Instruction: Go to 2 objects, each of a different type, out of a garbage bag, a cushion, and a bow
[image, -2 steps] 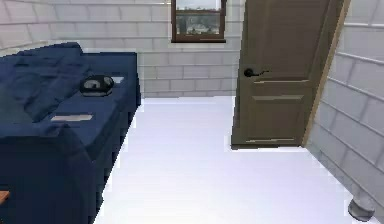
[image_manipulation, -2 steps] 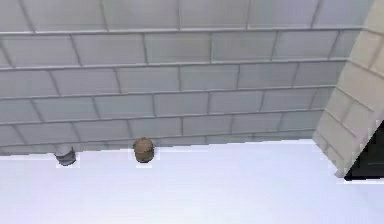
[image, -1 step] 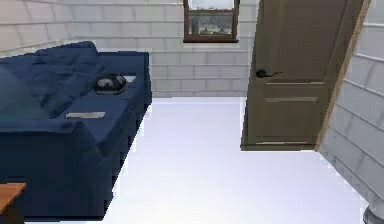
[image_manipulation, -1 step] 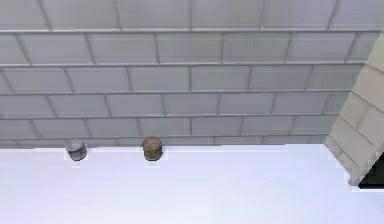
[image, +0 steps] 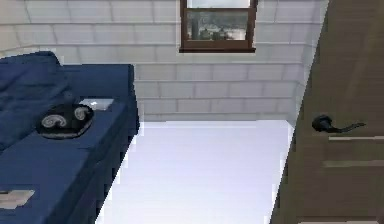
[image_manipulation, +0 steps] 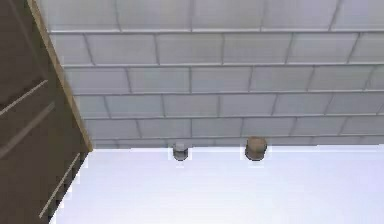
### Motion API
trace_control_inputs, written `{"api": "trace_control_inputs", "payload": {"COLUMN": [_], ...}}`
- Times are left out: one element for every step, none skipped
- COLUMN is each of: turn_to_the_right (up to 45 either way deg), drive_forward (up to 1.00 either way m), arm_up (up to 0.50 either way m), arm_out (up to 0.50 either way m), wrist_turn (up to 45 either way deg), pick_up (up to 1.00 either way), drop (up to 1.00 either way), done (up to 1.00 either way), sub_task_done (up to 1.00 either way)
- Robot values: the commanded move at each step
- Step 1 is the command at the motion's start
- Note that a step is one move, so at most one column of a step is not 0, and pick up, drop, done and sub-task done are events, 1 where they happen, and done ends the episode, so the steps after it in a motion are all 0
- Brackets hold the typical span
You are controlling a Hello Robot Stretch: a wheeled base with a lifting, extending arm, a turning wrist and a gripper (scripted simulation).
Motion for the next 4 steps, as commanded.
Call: {"api": "trace_control_inputs", "payload": {"turn_to_the_right": [0.0, -45.0, -15.0, 0.0], "drive_forward": [0.95, 0.00, 0.00, 0.00], "arm_up": [0.00, 0.00, 0.00, 0.00], "arm_out": [0.00, 0.00, 0.00, 0.00], "wrist_turn": [0.0, 0.0, 0.0, 0.0], "pick_up": [0.00, 0.00, 0.00, 0.00], "drop": [0.00, 0.00, 0.00, 0.00], "done": [0.00, 0.00, 0.00, 0.00], "sub_task_done": [0.00, 0.00, 0.00, 1.00]}}
